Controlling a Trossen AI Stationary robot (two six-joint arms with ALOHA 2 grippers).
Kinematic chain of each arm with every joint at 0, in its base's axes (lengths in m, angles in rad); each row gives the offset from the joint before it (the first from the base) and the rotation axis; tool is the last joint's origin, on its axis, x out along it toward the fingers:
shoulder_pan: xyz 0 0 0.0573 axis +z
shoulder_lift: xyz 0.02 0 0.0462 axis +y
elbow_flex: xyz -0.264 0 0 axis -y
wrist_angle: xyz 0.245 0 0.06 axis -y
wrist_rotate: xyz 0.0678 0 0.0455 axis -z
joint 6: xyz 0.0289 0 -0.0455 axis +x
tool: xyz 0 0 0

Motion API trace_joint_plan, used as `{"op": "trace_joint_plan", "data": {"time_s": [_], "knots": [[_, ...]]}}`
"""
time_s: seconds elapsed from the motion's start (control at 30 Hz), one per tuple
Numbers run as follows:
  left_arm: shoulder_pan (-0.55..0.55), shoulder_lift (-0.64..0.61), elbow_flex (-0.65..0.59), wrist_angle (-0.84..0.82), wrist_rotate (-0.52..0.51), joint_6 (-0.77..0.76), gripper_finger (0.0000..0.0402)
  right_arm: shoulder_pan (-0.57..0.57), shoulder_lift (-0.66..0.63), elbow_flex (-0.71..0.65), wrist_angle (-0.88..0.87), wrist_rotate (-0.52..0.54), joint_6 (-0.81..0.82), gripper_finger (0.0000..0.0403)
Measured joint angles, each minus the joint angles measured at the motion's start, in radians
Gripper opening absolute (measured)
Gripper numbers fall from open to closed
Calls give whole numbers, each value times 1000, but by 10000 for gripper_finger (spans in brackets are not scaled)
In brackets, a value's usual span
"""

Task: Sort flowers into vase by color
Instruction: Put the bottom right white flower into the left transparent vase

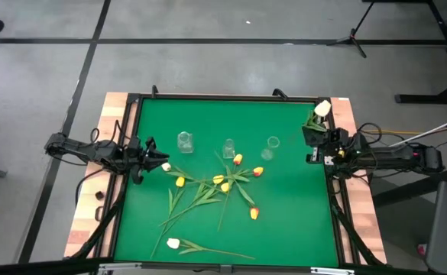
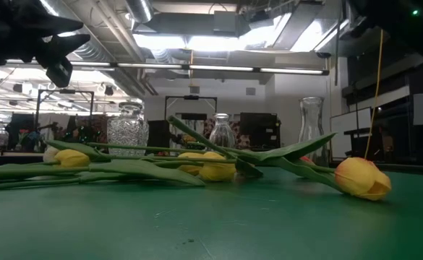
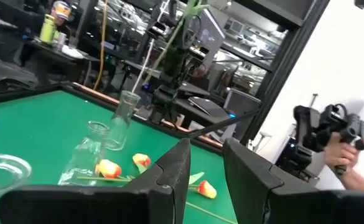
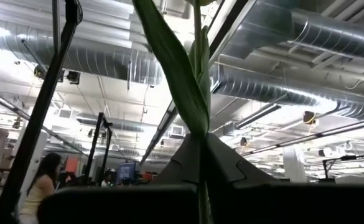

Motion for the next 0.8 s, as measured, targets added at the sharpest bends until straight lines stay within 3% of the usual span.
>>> {"op": "trace_joint_plan", "data": {"time_s": [0.23, 0.47, 0.8], "knots": [[0, 0, 0, 0, -90, 1, 92, 0, 81, 11, 16, 1, 7, 5], [0, 0, 0, 0, -155, 1, 92, -3, 201, 12, 185, -3, 11, 5], [0, 0, 0, -1, -233, 1, 92, -80, 261, 41, 186, -46, 78, 5]]}}
